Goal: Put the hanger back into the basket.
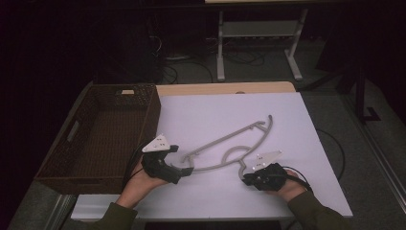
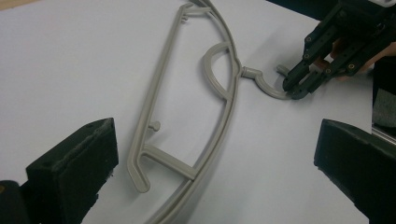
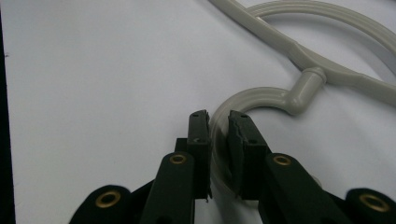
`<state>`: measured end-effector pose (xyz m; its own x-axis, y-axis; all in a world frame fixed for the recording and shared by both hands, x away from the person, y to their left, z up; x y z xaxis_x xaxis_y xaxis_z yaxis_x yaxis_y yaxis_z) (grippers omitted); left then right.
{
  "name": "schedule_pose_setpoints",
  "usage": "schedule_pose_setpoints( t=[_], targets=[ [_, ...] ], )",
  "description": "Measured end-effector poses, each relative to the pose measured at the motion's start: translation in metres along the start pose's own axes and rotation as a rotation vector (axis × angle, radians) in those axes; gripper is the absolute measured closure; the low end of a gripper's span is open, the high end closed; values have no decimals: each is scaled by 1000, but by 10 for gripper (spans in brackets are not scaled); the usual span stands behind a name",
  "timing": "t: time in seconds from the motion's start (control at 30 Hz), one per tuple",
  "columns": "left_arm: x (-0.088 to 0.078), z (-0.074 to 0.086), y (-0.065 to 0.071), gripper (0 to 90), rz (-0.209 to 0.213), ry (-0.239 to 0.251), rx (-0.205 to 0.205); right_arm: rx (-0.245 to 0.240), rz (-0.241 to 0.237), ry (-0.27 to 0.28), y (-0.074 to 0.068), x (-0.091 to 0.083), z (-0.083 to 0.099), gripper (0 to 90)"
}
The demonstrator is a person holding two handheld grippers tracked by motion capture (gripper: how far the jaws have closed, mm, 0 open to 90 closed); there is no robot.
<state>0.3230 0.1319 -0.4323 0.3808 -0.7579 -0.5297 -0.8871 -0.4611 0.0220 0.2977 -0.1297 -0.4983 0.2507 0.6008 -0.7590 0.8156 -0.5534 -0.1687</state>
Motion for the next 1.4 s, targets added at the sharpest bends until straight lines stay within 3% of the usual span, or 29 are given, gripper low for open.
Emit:
schedule_pose_setpoints(
  t=[0.03,0.63,1.07,1.3,1.37,1.4],
  targets=[
    [0,0,0,0,2,-2,2,26,-13,3,-2,0,0,794],
    [8,1,3,0,22,-18,15,45,-49,30,-2,-11,-9,797],
    [50,1,10,0,94,-111,67,54,-71,26,-3,-18,-17,797],
    [72,-4,7,2,123,-164,106,35,-69,32,-1,-21,-20,797],
    [75,-5,7,42,133,-168,114,45,-73,33,-2,-22,-21,797],
    [82,-6,6,117,135,-179,123,54,-78,32,-3,-23,-23,796]
  ],
)
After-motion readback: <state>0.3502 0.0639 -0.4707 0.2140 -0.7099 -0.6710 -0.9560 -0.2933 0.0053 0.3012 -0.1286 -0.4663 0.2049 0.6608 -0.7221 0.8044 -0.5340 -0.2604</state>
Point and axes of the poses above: each handheld gripper's, and its own axes: x roughly forward along the jaws, z roughly out of its underside, y roughly to its right, the point moved 7 cm from there along x, roughly forward along the jaws, and after that the axes turned 10 degrees about x, right-handed, at the moved point
